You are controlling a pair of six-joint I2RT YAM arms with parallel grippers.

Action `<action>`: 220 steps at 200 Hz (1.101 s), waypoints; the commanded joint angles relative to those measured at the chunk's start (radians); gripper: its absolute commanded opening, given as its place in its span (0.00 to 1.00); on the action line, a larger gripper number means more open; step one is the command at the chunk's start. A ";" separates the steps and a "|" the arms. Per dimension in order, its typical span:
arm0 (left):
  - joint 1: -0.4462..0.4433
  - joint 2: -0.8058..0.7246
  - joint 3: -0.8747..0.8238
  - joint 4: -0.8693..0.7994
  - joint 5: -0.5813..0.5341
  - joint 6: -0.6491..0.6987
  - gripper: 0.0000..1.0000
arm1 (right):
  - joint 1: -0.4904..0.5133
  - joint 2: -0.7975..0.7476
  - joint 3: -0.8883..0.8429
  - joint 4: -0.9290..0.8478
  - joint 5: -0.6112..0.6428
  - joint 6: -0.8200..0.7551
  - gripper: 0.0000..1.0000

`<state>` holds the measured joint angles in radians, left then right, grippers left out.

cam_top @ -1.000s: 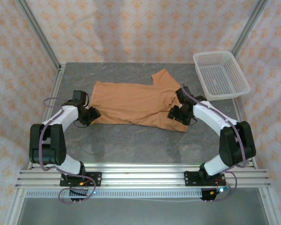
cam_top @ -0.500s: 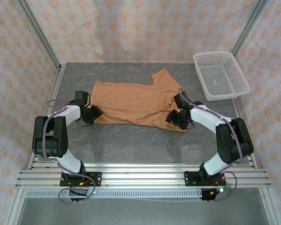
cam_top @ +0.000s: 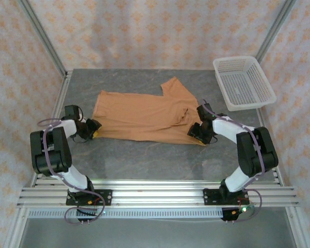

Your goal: Fold the inside-out t-shirt

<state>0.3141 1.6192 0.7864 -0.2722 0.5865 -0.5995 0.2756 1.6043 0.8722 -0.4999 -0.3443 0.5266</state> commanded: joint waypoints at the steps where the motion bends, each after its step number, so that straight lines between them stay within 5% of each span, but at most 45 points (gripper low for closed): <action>1: 0.007 -0.029 -0.062 -0.124 -0.108 0.045 0.42 | -0.016 0.006 -0.029 -0.125 0.117 -0.019 0.55; 42: -0.071 -0.171 -0.083 -0.186 -0.115 0.038 0.44 | -0.026 -0.039 0.001 -0.182 0.123 -0.042 0.54; 84: -0.155 -0.233 0.049 -0.322 -0.236 0.098 0.46 | 0.001 -0.132 0.097 -0.223 0.072 -0.026 0.54; 220: -0.164 0.167 0.365 -0.334 -0.265 0.147 0.50 | 0.071 0.296 0.505 -0.137 0.077 -0.047 0.45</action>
<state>0.1566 1.7538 1.1172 -0.5735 0.3557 -0.4767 0.3439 1.8637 1.3205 -0.6273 -0.2882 0.4934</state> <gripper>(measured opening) 0.519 0.488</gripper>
